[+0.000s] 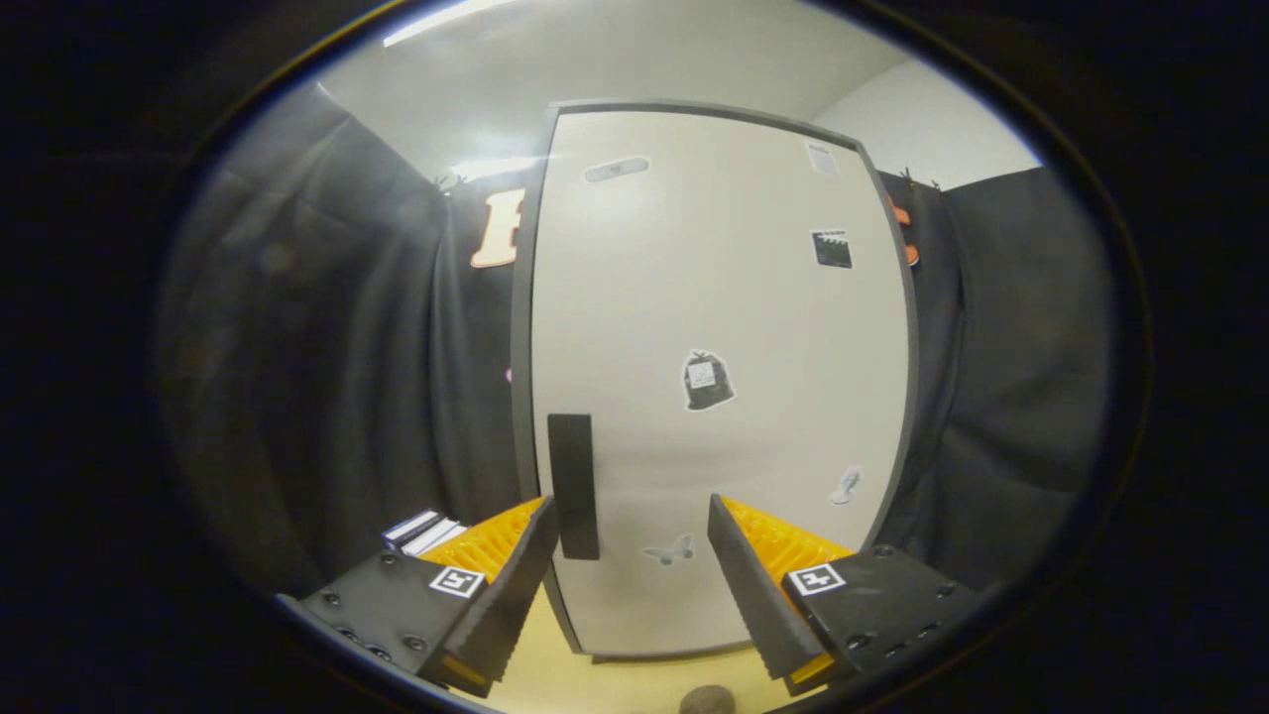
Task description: Open the shoe cabinet door, grab the shoes and put them into the shoe cabinet, then close the shoe cabinet door.
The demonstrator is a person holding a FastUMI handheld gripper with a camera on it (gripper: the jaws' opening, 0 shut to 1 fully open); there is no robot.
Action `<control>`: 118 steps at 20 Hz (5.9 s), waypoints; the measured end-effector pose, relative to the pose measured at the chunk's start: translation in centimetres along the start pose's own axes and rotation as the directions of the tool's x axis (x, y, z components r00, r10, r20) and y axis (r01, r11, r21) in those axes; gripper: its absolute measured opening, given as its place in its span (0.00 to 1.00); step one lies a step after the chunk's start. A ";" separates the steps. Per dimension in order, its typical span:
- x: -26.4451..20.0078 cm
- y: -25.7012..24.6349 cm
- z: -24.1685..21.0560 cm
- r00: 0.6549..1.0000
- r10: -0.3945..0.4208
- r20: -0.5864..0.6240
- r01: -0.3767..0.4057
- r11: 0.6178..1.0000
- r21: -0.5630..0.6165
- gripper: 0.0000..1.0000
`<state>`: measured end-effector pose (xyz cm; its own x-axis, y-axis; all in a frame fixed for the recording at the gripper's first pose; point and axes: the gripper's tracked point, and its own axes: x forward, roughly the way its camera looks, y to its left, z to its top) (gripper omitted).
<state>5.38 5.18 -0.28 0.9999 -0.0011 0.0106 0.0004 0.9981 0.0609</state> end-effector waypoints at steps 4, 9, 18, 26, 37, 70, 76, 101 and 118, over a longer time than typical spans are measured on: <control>2.7 2.0 -0.5 1.000 0.014 0.005 -0.014 1.000 0.004 0.89; 5.8 2.9 -1.5 1.000 0.003 -0.001 -0.003 1.000 0.017 0.87; 6.9 3.8 -1.2 0.999 -0.028 0.019 0.029 1.000 -0.010 0.55; 7.4 4.3 -1.7 1.000 -0.018 0.021 0.019 1.000 -0.014 0.31; 3.3 3.6 -1.9 0.998 0.064 0.008 -0.064 0.998 -0.002 0.24; -13.4 -14.6 -1.3 0.977 0.212 -0.001 -0.212 0.977 0.023 0.21; -13.7 -19.4 -1.6 0.991 0.135 -0.001 -0.135 0.989 0.062 0.20; -13.5 -29.6 -1.0 1.000 0.013 0.002 -0.013 1.000 0.016 0.13; -19.9 -20.5 -2.7 0.998 -0.039 0.046 0.039 0.999 0.005 0.37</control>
<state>-14.54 -15.05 -4.44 0.9976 -0.0426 0.0538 0.0390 0.9971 0.0660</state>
